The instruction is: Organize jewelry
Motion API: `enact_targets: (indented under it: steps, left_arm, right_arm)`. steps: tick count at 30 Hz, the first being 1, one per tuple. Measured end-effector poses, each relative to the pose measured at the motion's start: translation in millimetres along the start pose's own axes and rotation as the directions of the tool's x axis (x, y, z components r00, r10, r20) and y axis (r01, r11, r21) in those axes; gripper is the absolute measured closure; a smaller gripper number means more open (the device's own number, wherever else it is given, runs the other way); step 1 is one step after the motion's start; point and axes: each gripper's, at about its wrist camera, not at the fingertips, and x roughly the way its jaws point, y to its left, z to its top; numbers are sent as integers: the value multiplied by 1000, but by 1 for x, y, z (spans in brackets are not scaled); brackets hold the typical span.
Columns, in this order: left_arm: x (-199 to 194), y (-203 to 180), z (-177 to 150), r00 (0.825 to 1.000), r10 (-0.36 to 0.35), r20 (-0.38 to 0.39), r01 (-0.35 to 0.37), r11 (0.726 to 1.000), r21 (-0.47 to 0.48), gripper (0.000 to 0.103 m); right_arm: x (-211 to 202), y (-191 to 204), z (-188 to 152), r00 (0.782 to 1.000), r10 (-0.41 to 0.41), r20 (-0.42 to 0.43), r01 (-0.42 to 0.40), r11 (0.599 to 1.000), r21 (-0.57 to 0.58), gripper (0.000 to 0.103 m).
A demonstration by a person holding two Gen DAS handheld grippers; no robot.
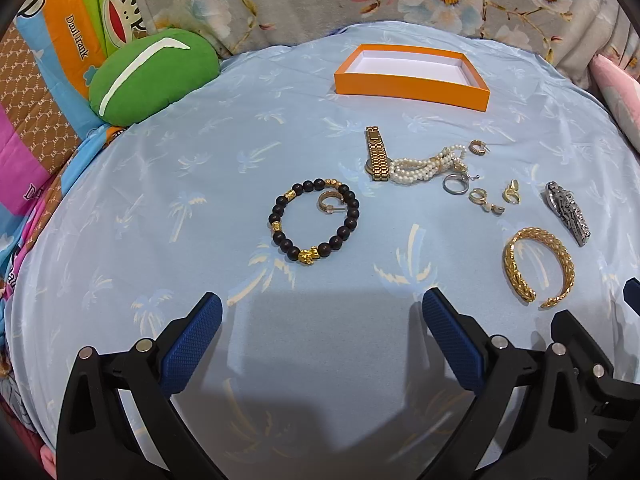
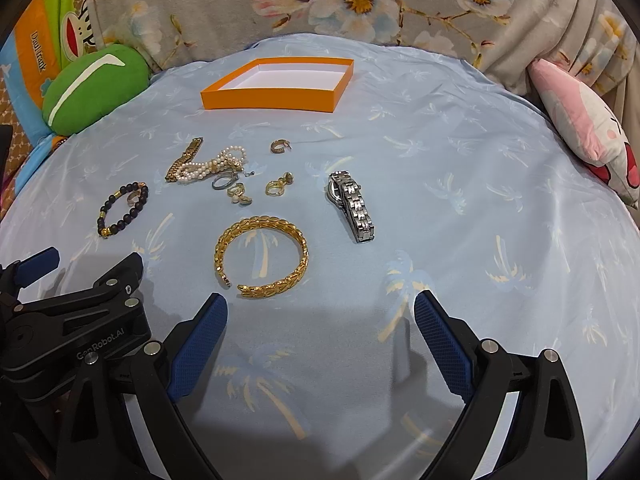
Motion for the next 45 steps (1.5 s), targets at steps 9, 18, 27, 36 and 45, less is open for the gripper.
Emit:
enact_targets:
  steps: [9, 18, 27, 36, 45]
  left_arm:
    - [0, 0, -1, 1000, 1, 2, -1, 1000, 0, 5]
    - [1, -5, -3, 1000, 3, 5, -3, 1000, 3, 5]
    - [1, -5, -3, 1000, 3, 5, -3, 1000, 3, 5]
    - [0, -6, -2, 1000, 2, 8, -2, 1000, 1, 5]
    - [-1, -5, -2, 1000, 1, 8, -1, 1000, 1, 5]
  right_arm:
    - [1, 0, -1, 1000, 1, 1, -1, 1000, 0, 10]
    - [0, 0, 0, 1000, 2, 1, -2, 1000, 0, 10]
    - [-1, 0, 0, 1000, 3, 1, -3, 1000, 0, 10]
    - [-1, 0, -1, 1000, 3, 2, -3, 1000, 0, 10]
    - [-2, 0, 0, 1000, 4, 2, -4, 1000, 0, 10]
